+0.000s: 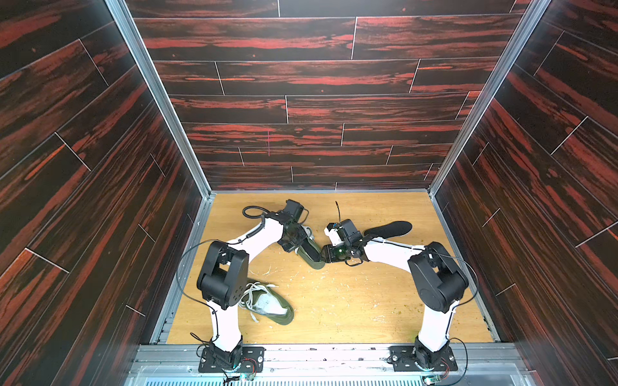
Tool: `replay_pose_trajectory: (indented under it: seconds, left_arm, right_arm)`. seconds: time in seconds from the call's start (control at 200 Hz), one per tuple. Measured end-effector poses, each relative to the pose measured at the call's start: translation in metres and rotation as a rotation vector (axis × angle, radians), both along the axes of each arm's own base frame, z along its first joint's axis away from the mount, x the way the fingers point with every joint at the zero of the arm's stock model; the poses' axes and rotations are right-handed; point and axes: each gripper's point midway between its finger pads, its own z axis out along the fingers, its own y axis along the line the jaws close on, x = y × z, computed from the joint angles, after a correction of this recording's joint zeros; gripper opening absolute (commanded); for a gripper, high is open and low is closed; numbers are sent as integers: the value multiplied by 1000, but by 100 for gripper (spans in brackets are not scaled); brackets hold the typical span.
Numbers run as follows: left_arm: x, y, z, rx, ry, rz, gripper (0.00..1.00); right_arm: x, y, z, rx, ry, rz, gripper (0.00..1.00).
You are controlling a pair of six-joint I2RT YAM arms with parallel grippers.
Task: Insert the insole into the shoe
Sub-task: Adjust the insole in the shoe.
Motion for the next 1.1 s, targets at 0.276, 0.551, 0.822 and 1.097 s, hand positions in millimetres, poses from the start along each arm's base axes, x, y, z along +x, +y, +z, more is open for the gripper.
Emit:
replay_pose_trajectory:
  seconds: [0.276,0.551,0.822,1.097]
  left_arm:
    - [3,5,5,-101,-1,23,0]
    - [8,2,9,-256,-7,51,0]
    - [13,1,22,-333,-18,29,0]
    - [14,-4,32,-344,-41,-33,0]
  right_arm:
    - [4,-2,-3,7,-12,-39,55]
    - [5,-3,6,18,-29,-46,55]
    - [10,-4,-3,2,-36,-53,55]
    - [8,18,18,107,-10,15,63]
